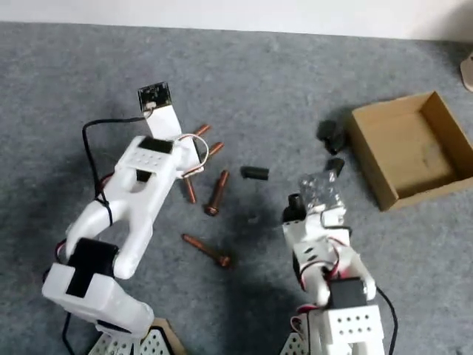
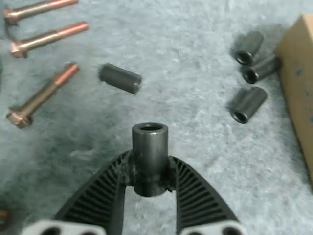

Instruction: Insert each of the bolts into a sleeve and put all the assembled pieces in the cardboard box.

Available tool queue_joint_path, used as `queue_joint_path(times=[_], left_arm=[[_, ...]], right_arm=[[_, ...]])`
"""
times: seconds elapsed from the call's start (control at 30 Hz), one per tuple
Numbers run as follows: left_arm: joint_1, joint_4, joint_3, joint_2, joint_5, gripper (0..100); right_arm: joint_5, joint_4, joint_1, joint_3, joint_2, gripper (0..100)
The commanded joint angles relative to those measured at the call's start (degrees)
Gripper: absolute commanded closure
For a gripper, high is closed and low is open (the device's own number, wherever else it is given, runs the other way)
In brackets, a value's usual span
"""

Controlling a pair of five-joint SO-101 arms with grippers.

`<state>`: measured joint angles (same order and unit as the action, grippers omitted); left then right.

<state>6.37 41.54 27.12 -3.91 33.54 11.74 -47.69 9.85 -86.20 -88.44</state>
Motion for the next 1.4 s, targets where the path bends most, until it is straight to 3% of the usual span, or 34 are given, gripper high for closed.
queue_joint_path(times=[0.0, 0.13, 0.33, 0.63, 0.97, 1.37], left_arm=[[0.75, -3.43, 1.98, 6.81, -1.49, 100], [1.10, -9.67, 9.54, 14.81, -2.73, 100], [2.95, -21.27, 22.99, 24.92, -7.21, 100], [8.84, -22.42, 30.20, 34.77, -8.53, 100], [9.01, -24.53, 30.46, 37.58, -5.01, 100], [8.57, -24.44, 30.11, 38.02, 13.45, 100]], right_arm=[[2.99, 1.27, 1.63, -3.47, -9.71, 99.4], [3.69, 0.75, 2.68, -10.07, -17.71, 99.4], [3.69, 0.75, 6.02, -12.44, -15.96, 99.4], [5.63, 0.84, 8.31, -12.79, -16.04, 99.4], [5.71, 0.48, 14.46, -12.97, -16.04, 99.4], [5.71, 0.66, 17.98, -13.76, -16.04, 99.4]])
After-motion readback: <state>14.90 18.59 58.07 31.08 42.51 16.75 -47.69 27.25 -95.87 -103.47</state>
